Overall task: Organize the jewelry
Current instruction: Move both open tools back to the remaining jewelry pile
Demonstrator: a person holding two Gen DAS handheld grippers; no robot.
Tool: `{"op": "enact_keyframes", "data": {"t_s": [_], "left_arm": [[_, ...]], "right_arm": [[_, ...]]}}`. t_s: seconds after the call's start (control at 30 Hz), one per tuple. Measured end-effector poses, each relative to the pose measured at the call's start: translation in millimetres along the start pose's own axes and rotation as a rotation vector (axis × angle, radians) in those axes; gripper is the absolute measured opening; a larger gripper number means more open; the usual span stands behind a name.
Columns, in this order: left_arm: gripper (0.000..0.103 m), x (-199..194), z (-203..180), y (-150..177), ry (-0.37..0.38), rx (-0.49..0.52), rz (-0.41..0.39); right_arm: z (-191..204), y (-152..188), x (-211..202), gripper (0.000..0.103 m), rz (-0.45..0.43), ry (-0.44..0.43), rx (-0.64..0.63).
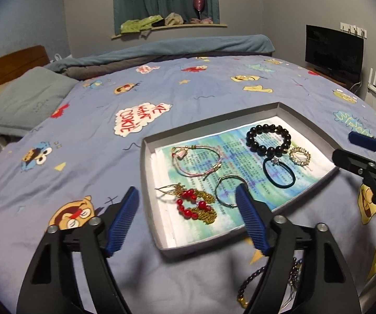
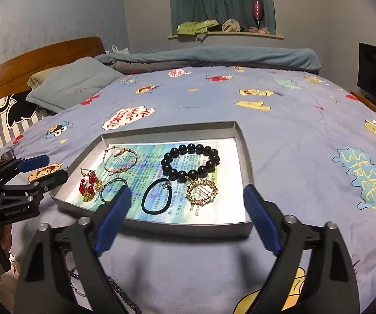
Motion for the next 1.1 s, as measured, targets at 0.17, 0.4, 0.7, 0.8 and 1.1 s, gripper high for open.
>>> {"op": "enact_keyframes", "data": {"t_s": [0.17,0.4,0.7,0.8,1.1], "left_arm": [[0.090,-9.5,4.4,7.1,-0.022,0.019,0.026],[0.091,-36.2,-0.5,18.0,-0.008,0.081,0.039],[0.091,-46.4,-7.8,59.8,0.047,0.055,0.101],[0.091,-45.8,-9.8,72.6,0.066,0.040,0.111],[0.091,-28.4,-8.1,95.8,0.084,0.005,0.168]], "right_arm": [[-2.0,0.6,-3.0,0.098,0.012,0.004,-0.004],[-3.9,3.0,-18.5,0.098,0.056,0.005,-0.021],[19.3,31.8,-44.0,0.098,0.100,-0.050,-0.059],[32.9,50.2,-47.5,0.098,0.120,-0.093,-0.061],[71.0,90.0,-39.6,0.088,0.187,-0.167,-0.130]]}}
Point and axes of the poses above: each gripper's, at about its wrist camera, not at the fingertips, and x roughly the way its jaws point, z to its left, y to its underside, the point moved 10 cm from there along x, roughly the way its jaws point, and after that the axes turned 10 degrees about -x, right-handed, at the moved point
